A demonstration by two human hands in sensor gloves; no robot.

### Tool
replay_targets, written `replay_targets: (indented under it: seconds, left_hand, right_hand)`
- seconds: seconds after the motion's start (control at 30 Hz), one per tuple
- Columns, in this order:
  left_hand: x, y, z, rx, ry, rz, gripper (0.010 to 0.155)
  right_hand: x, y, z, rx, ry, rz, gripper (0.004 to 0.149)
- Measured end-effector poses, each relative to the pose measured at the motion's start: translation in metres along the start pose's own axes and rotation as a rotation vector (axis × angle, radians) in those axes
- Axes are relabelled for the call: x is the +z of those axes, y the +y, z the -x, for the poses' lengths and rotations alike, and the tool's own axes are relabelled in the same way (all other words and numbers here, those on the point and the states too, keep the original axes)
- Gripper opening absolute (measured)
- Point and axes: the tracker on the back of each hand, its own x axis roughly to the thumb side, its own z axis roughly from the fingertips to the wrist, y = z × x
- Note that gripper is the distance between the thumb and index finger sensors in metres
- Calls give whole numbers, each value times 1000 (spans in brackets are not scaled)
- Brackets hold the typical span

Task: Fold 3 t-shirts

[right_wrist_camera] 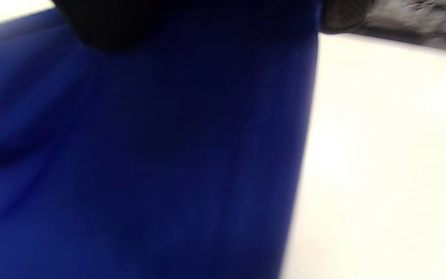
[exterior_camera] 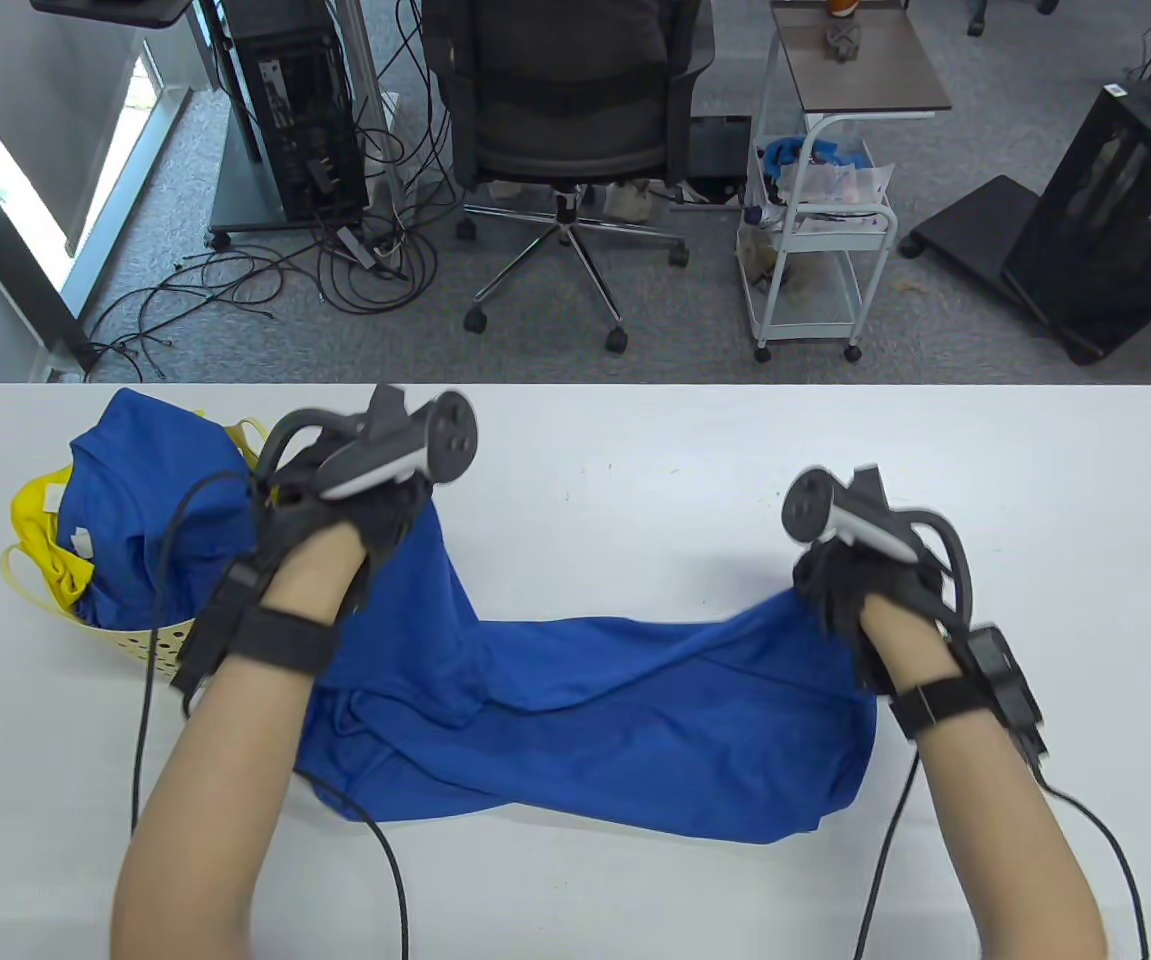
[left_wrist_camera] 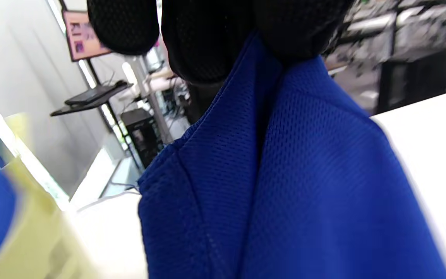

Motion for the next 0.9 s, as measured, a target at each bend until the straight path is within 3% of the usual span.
replay_targets:
  seconds: [0.03,0.07,0.1,0.13,0.2,0.23,0.33,0.4,0.47,0.63,0.7,0.77,0.9]
  left_hand:
    - [-19,20,7,-66,91,-80,41]
    - [-27,49,21,-43,165,-273,41]
    - [-26,69,32,33,201,-429,41]
    - [-19,102,53,207,240,-608,41]
    - [2,133,78,453,260,-778,41]
    - [12,140,88,510,264,-834,41]
    - [32,134,98,381,288,-789,41]
    - [48,116,96,244,291,-734,41]
    - [65,88,91,225,244,-657,41]
    - [115,-12,57,118,150,-469,41]
    - [129,-68,36,33,98,-380,41]
    - [137,-113,20,22,56,-307,41]
    - [146,-190,-6,-21,-15,-89,40]
  right_hand:
    - [-9,-29,3,30,56,105,40]
    - [-10,-71,11,51,143,349,40]
    - [-4,-95,18,-4,203,537,40]
    - [13,-130,32,-181,302,820,40]
    - [34,-167,52,-368,287,949,40]
    - [44,-176,61,-376,274,935,40]
    - [66,-172,81,-244,226,902,40]
    - [78,-148,92,-146,156,883,40]
    - [90,-111,102,-83,142,762,40]
    - [118,4,132,-79,65,587,40]
    - [127,61,140,-110,1,490,40]
    - [131,103,145,-104,-25,377,40]
    - [139,160,142,-70,-83,313,40]
